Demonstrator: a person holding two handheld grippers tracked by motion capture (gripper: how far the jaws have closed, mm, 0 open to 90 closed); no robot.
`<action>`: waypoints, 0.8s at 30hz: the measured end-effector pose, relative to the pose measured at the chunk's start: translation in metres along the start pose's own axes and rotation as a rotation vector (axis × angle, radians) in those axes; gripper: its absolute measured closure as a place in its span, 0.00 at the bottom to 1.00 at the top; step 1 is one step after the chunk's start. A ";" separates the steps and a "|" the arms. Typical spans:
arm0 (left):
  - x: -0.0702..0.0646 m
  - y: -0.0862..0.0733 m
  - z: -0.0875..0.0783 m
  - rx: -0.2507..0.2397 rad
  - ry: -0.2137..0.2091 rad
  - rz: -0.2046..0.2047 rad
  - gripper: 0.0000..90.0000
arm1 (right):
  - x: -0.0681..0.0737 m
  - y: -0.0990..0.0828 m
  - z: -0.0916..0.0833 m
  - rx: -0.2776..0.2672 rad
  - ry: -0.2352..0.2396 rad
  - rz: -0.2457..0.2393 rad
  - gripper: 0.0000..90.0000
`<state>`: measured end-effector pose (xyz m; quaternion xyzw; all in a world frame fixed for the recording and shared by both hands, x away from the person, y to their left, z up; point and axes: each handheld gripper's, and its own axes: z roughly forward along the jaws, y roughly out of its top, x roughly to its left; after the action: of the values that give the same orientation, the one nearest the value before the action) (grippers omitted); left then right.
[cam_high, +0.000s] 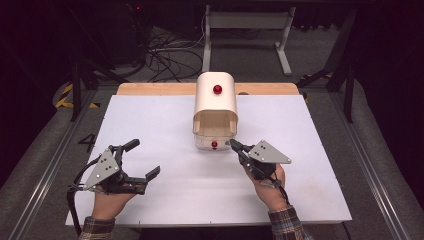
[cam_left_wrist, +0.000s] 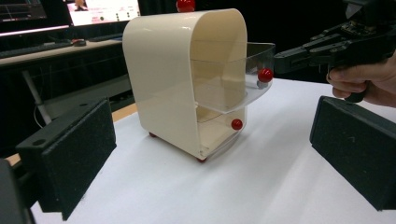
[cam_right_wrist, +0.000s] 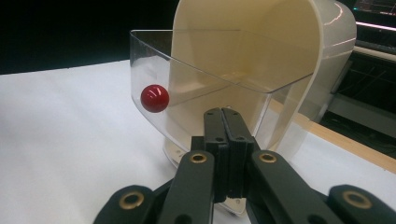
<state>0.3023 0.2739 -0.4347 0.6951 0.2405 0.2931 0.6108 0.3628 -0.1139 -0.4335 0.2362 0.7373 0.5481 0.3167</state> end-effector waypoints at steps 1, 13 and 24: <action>0.000 0.000 0.000 0.000 0.000 -0.001 0.01 | 0.000 0.000 0.000 0.001 -0.001 0.001 1.00; 0.000 0.000 0.000 -0.001 0.001 0.002 0.01 | 0.001 0.002 0.004 0.003 -0.002 -0.006 1.00; 0.000 0.000 0.000 0.000 0.002 0.000 0.01 | 0.002 0.003 0.007 0.002 -0.004 -0.008 1.00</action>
<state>0.3021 0.2742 -0.4348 0.6947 0.2413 0.2939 0.6106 0.3663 -0.1073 -0.4324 0.2347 0.7382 0.5455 0.3200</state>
